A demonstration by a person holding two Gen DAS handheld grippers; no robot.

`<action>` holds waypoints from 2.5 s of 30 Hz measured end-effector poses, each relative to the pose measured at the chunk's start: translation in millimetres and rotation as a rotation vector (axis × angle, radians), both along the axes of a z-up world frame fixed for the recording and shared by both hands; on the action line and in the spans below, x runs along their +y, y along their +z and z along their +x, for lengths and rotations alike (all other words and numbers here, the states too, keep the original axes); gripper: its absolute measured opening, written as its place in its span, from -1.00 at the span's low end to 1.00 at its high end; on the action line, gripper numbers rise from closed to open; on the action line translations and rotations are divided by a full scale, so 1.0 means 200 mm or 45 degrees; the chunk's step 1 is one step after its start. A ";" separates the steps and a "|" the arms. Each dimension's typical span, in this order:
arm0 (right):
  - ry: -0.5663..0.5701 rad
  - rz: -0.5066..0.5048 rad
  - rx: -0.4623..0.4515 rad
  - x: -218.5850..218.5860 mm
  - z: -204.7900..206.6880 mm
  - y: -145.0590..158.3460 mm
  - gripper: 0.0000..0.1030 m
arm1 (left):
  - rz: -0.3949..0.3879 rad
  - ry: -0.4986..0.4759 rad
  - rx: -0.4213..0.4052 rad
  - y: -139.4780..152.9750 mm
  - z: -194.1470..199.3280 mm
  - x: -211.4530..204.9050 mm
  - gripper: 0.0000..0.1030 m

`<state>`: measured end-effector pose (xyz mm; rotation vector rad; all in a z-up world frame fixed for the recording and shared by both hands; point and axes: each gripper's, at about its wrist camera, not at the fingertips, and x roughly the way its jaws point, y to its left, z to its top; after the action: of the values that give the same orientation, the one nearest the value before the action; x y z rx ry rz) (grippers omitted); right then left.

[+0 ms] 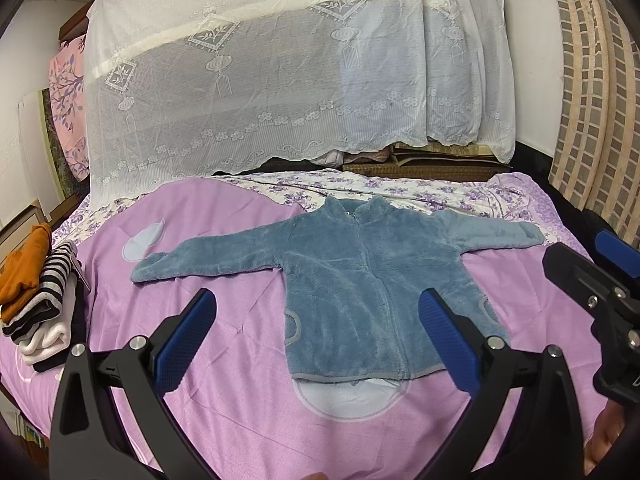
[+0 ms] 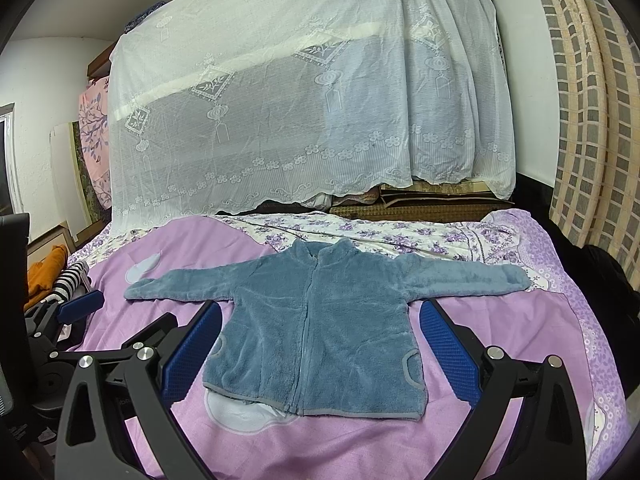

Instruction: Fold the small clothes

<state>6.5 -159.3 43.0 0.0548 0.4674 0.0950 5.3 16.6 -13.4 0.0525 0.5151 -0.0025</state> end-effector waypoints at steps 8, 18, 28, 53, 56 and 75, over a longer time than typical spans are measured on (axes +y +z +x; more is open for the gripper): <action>0.000 -0.001 -0.002 0.00 0.00 0.00 0.93 | -0.001 0.002 0.004 -0.02 0.00 0.01 0.91; 0.000 0.000 -0.002 0.01 0.00 0.01 0.93 | -0.001 0.001 0.006 -0.02 0.00 0.01 0.91; 0.004 0.000 0.000 0.04 -0.01 0.02 0.93 | -0.003 -0.002 0.014 -0.06 -0.01 0.03 0.91; 0.033 0.095 0.213 -0.16 0.36 -0.35 0.93 | -0.133 -0.105 0.176 -0.35 0.37 0.01 0.91; 0.055 0.177 0.307 -0.22 0.47 -0.45 0.93 | -0.134 -0.114 0.241 -0.43 0.50 0.00 0.91; -0.343 1.017 0.323 -1.38 1.18 -0.83 0.93 | 0.080 -0.109 0.341 -0.52 1.28 -0.30 0.91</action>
<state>242.0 -436.1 -122.4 0.9196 0.6477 0.0041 261.1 -43.8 -116.6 0.1372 0.7807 -0.0779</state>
